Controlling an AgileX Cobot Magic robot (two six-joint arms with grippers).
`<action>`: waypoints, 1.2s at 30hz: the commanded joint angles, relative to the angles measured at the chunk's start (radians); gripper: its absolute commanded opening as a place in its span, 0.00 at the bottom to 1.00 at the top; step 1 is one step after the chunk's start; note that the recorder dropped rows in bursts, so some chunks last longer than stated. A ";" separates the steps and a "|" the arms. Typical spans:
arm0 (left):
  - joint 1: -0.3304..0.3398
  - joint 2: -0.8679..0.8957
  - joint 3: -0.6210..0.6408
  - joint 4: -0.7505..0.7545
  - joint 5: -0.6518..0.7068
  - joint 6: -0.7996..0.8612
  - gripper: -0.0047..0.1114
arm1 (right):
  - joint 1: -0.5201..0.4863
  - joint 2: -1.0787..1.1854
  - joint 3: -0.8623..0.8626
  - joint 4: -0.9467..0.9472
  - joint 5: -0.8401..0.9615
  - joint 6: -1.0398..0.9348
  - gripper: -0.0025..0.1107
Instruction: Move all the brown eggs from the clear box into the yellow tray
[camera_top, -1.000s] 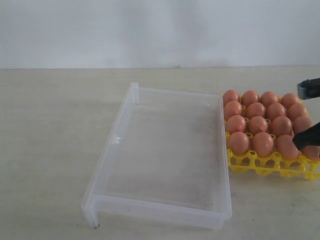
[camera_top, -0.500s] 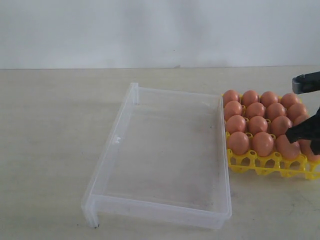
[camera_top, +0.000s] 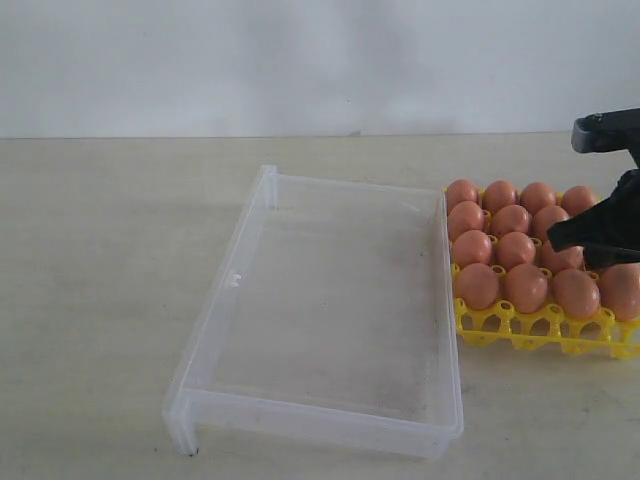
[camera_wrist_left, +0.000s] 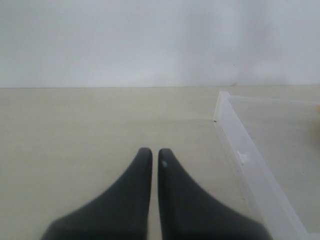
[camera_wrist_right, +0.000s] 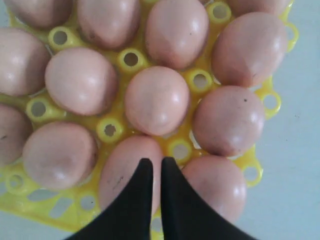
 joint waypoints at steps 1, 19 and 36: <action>0.004 -0.002 0.003 -0.003 -0.001 0.002 0.08 | -0.001 0.021 -0.003 0.024 -0.027 -0.021 0.02; 0.004 -0.002 0.003 -0.003 -0.001 0.002 0.08 | -0.001 0.033 -0.003 0.033 -0.052 -0.020 0.02; 0.004 -0.002 0.003 -0.003 -0.001 0.002 0.08 | 0.001 -0.629 0.290 0.459 -0.759 0.327 0.02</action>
